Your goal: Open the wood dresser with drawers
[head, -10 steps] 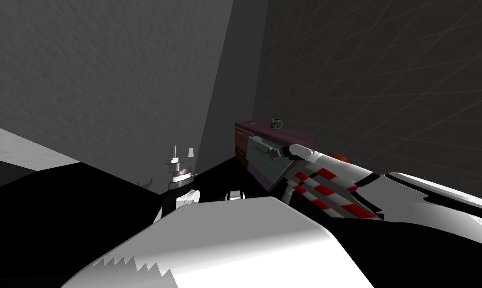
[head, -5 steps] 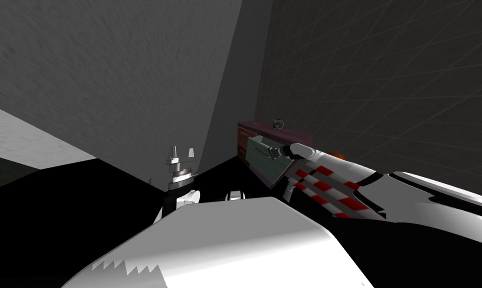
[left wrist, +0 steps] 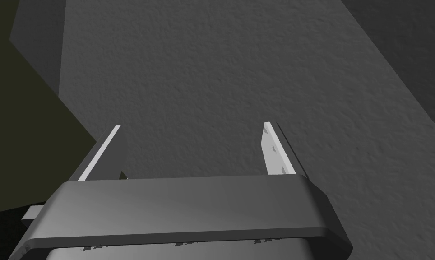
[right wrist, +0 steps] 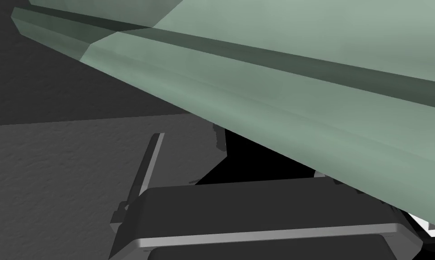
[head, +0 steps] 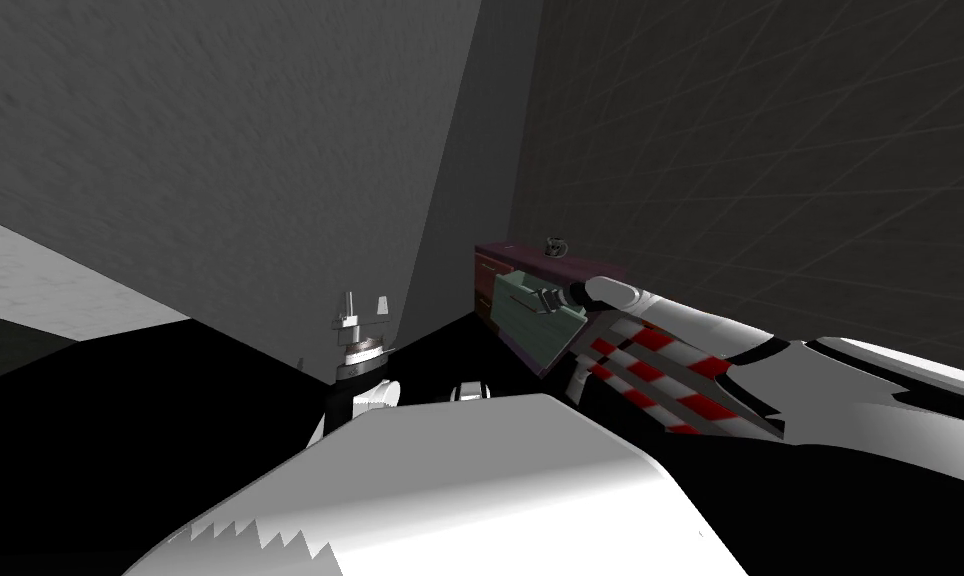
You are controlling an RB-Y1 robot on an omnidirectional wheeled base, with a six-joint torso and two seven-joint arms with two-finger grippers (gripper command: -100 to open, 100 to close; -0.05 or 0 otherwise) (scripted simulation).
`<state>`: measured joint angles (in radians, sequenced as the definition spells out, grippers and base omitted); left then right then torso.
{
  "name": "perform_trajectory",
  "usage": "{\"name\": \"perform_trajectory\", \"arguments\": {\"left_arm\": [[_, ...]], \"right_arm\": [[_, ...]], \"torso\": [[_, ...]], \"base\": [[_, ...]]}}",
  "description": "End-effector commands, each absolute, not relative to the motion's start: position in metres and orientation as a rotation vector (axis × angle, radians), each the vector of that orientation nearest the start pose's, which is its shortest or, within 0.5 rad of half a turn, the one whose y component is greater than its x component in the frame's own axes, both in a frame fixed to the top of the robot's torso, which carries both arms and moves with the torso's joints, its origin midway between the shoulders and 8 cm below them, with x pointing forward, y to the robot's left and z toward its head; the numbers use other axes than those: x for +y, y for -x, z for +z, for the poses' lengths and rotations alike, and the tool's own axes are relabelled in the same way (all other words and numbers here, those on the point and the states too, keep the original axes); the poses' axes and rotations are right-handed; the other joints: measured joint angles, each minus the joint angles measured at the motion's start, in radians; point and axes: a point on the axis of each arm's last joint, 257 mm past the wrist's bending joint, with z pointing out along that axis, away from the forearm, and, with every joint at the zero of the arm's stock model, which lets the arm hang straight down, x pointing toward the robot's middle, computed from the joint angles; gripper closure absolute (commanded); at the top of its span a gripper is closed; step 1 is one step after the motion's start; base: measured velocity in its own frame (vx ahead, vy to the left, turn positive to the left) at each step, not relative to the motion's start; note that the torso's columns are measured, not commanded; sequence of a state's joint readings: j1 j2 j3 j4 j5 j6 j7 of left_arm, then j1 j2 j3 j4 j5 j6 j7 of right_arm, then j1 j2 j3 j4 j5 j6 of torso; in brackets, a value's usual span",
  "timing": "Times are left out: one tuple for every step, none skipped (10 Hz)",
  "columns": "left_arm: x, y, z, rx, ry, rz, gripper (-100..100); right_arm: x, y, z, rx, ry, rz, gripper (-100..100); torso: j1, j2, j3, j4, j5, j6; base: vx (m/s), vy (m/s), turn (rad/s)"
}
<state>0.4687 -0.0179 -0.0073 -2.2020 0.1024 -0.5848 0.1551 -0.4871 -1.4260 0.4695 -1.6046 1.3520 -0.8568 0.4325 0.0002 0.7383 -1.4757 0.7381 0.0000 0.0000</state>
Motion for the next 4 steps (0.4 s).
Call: {"name": "perform_trajectory", "arguments": {"left_arm": [[0.29, -0.3448, 0.0155, 0.454, 0.761, -1.53, 0], [0.29, -0.3448, 0.0155, 0.454, 0.761, -1.53, 0], [0.29, -0.3448, 0.0155, 0.454, 0.761, -1.53, 0], [0.29, -0.3448, 0.0155, 0.454, 0.761, -1.53, 0]], "right_arm": [[-0.3447, -0.4927, -0.1374, 1.161, 2.133, -0.439, 0], [-0.3447, -0.4927, -0.1374, 1.161, 2.133, -0.439, 0], [-0.3447, -0.4927, -0.1374, 1.161, 2.133, -0.439, 0], [-0.3447, -0.4927, -0.1374, 1.161, 2.133, -0.439, 0]], "torso": [[0.0, 0.0, 0.0, 0.0, 0.0, 0.0], [0.0, 0.0, 0.0, 0.0, 0.0, 0.0], [0.0, 0.0, 0.0, 0.0, 0.0, 0.0], [0.0, 0.0, 0.0, 0.0, 0.0, 0.0]], "base": [[0.0, 0.0, 0.0], [0.0, 0.0, 0.0], [0.0, 0.0, 0.0], [0.0, 0.0, 0.0]]}}
